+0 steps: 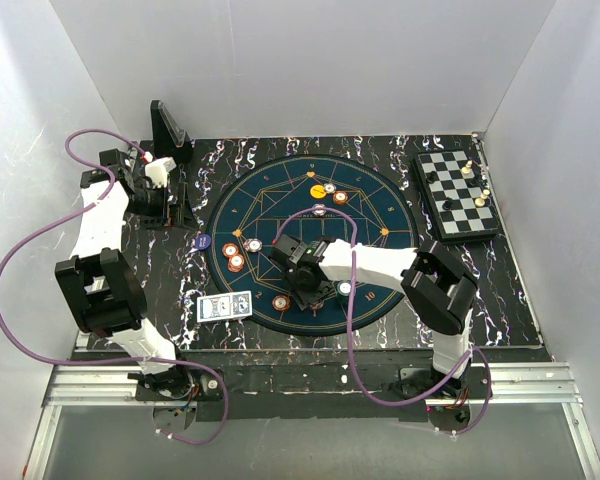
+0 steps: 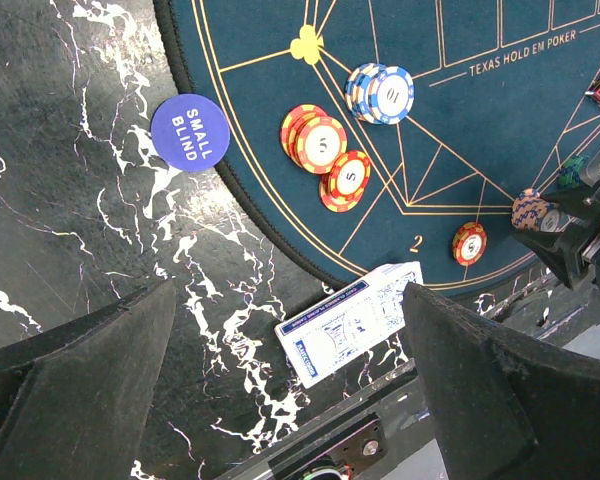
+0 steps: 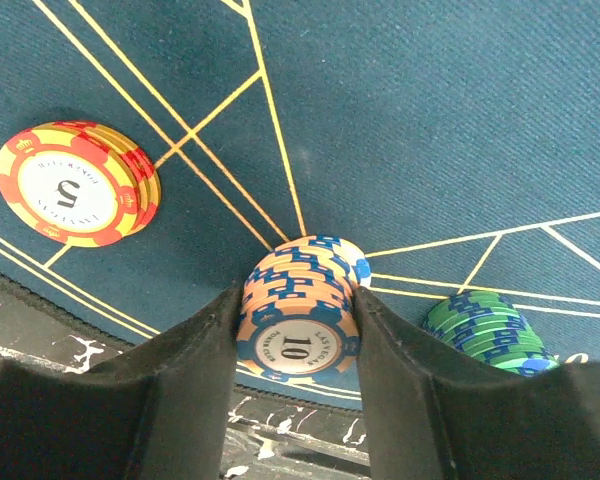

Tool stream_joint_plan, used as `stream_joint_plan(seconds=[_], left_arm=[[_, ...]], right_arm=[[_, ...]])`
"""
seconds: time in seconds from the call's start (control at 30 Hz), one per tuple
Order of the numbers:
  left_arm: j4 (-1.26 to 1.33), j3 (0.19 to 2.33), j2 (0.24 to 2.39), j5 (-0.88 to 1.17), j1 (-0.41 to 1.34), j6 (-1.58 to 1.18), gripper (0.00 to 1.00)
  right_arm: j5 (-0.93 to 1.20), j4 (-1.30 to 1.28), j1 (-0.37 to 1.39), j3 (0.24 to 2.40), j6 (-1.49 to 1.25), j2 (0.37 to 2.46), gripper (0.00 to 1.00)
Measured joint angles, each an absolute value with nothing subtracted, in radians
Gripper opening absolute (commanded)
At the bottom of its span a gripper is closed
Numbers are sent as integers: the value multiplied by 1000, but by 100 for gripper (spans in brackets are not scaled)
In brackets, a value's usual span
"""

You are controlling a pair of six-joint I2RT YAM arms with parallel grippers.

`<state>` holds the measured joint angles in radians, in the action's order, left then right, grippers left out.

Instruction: Distribute texas hold em gaming equipment

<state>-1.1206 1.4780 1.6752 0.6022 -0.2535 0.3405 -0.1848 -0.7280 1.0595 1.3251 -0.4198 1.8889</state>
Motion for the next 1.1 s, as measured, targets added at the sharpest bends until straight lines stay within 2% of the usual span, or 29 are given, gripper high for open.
stream_joint_plan(seconds=[0.13, 0.27, 0.63, 0.87, 1.1], left_arm=[[-1118, 1470, 1673, 602, -253, 340, 98], [-1118, 1467, 1673, 602, -253, 340, 98], [-1118, 1467, 1672, 602, -253, 340, 98], [-1122, 1467, 1672, 602, -253, 341, 98], [-1122, 1467, 1672, 601, -253, 345, 98]], right_arm=[[-186, -728, 1055, 1325, -420, 1889, 43], [-191, -729, 1053, 1325, -419, 1885, 42], [-210, -777, 989, 1384, -397, 1794, 32], [-220, -798, 765, 1457, -385, 1720, 27], [-263, -808, 516, 1396, -393, 1648, 27]])
